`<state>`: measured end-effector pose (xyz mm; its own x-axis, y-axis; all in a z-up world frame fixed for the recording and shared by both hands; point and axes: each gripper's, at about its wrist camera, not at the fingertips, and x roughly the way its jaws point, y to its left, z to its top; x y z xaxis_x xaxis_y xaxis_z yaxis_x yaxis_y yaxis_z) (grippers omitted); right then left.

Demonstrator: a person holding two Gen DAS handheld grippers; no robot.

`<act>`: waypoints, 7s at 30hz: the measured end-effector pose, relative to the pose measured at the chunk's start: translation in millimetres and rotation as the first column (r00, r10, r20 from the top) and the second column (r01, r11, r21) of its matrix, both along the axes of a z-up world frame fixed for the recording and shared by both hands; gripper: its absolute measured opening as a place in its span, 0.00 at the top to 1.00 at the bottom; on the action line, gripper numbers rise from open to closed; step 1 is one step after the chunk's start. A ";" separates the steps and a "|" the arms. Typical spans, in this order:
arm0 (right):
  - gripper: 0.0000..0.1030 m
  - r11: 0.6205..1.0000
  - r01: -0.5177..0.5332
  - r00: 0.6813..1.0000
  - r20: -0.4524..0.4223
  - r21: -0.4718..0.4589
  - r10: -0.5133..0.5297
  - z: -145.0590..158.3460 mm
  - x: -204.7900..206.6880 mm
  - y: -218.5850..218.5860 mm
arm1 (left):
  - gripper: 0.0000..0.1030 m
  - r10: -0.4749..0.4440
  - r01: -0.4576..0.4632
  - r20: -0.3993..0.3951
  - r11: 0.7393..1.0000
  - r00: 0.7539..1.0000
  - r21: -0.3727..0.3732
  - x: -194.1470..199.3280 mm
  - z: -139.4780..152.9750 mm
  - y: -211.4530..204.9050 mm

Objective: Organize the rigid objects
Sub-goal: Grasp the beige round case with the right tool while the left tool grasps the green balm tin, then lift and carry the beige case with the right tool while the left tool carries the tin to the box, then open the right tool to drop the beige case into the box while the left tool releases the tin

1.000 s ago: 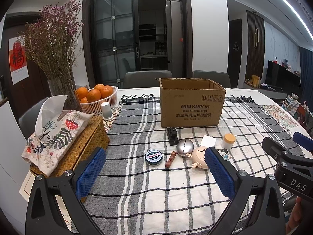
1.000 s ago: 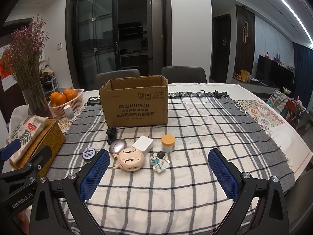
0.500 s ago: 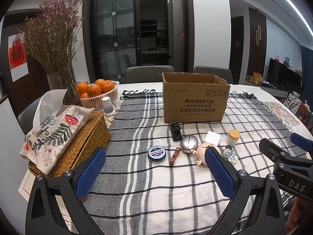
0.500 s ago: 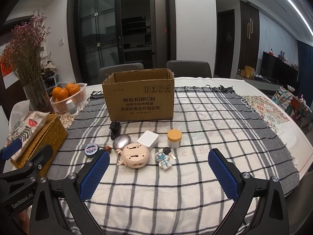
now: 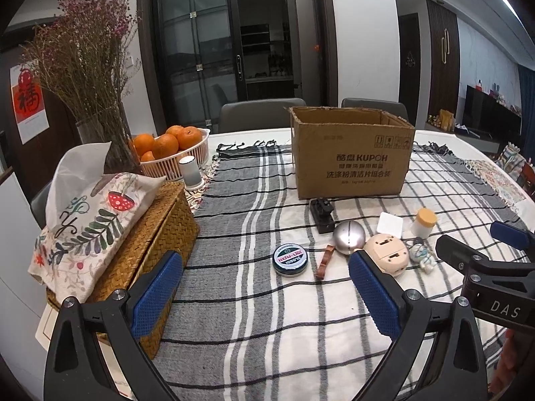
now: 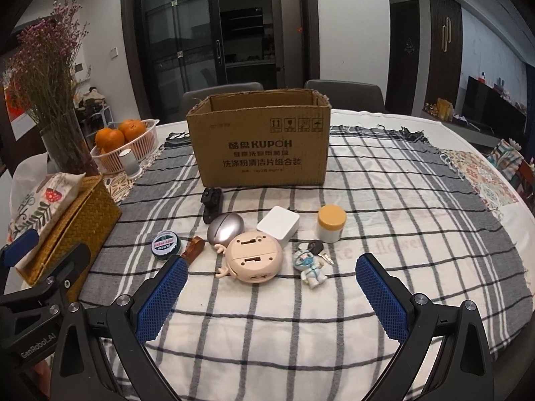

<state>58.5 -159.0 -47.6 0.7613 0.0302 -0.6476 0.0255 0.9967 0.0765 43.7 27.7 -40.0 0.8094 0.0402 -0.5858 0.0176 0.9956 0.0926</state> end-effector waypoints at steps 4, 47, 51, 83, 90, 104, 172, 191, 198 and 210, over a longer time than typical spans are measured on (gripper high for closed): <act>0.01 1.000 -0.021 1.000 -0.022 0.006 0.021 -10.0 13.0 6.1 | 0.03 -0.010 0.010 -0.017 1.000 1.000 0.004 10.9 -10.7 3.6; 0.01 0.990 -0.105 0.982 -0.167 -0.095 0.088 -88.6 101.0 23.1 | 0.20 -0.102 0.110 -0.140 0.993 0.985 0.052 107.3 -95.2 2.2; 0.01 0.987 -0.115 0.980 -0.176 -0.108 0.095 -92.5 104.4 24.1 | 0.22 -0.101 0.110 -0.152 0.993 0.983 0.052 111.8 -99.5 2.7; 0.27 0.984 -0.178 0.963 -0.208 -0.010 0.172 -104.6 111.7 23.8 | 0.51 -0.136 0.134 -0.234 0.991 0.963 -0.024 115.8 -108.4 -9.0; 0.27 0.985 -0.172 0.969 -0.179 0.003 0.169 -91.9 103.2 20.3 | 0.51 -0.117 0.112 -0.202 0.993 0.972 -0.037 104.5 -90.3 -7.3; 0.27 0.990 -0.138 0.989 -0.055 -0.014 0.137 -44.2 77.5 10.3 | 0.51 -0.107 0.102 -0.101 0.993 0.989 -0.056 77.1 -39.9 -15.5; 0.27 0.998 -0.008 0.989 0.148 0.070 -0.002 71.9 183.3 -58.8 | 0.51 -0.140 0.154 0.126 0.982 0.982 -0.111 204.1 79.7 -69.1; 0.27 0.993 -0.094 0.991 -0.085 0.068 0.100 55.2 281.6 -65.6 | 0.51 -0.171 0.170 -0.028 0.985 0.985 -0.039 285.1 68.8 -87.1; 0.27 0.993 -0.118 0.979 -0.165 0.029 0.121 45.0 299.7 -63.0 | 0.51 -0.204 0.204 -0.123 0.979 0.971 -0.013 307.1 56.0 -95.1; 0.26 0.990 -0.137 0.959 -0.249 0.025 0.139 35.0 315.4 -63.1 | 0.45 -0.225 0.230 -0.212 0.973 0.951 0.000 321.5 45.2 -102.3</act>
